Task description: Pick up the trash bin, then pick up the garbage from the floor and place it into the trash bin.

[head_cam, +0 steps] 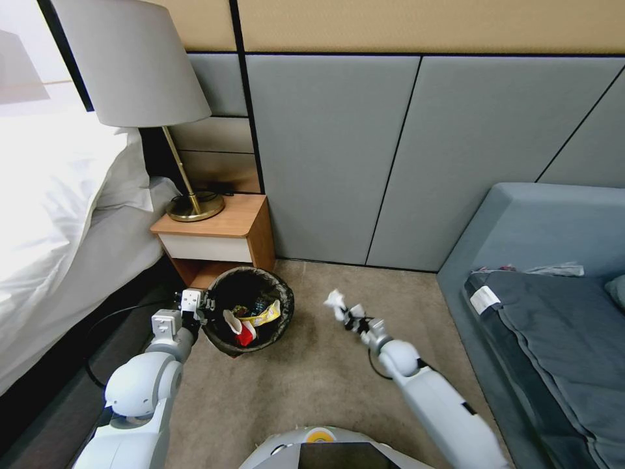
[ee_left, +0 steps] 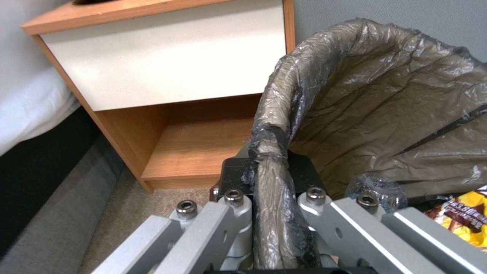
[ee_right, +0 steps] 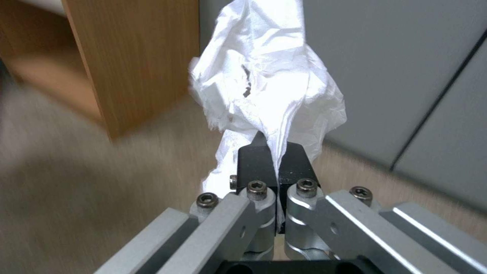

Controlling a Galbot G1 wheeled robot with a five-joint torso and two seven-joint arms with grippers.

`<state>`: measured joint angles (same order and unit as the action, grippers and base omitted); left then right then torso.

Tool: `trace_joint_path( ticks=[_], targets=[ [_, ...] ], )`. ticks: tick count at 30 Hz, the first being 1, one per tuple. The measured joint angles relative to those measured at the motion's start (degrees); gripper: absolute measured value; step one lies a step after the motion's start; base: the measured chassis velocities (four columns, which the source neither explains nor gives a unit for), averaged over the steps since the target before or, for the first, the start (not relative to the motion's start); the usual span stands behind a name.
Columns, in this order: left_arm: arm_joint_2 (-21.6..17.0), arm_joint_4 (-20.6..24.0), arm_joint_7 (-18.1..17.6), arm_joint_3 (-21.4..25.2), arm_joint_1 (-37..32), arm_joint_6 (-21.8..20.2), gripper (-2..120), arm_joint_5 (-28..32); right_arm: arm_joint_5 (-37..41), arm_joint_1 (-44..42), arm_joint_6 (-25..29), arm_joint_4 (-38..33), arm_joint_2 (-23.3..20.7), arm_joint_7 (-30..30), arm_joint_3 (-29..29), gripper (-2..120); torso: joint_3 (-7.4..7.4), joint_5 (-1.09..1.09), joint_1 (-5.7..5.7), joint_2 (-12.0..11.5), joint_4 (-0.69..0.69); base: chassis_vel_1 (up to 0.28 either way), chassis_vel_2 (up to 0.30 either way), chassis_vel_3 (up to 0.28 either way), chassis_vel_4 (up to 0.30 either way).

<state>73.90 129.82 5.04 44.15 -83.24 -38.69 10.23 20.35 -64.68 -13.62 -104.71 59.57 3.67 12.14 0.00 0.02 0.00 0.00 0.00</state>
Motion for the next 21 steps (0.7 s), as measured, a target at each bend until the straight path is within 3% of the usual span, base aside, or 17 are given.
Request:
trace_joint_path(
  ticks=[11,21],
  targets=[
    [-0.6,0.28,-0.1,-0.67,-0.03,-0.21,4,0.02,10.98,5.5,-5.77,-16.43,-5.4,-1.41,-1.96,0,0.0,-0.02,0.0,0.0,0.0,0.0,0.0,0.0,0.0],
    [-1.1,0.08,-0.31,-1.65,0.46,-0.63,4,0.05,15.68,13.53,-9.14,-21.02,-6.42,1.5,-9.14,0,0.0,-0.03,0.0,0.0,0.0,0.0,0.0,0.0,0.0]
  ],
)
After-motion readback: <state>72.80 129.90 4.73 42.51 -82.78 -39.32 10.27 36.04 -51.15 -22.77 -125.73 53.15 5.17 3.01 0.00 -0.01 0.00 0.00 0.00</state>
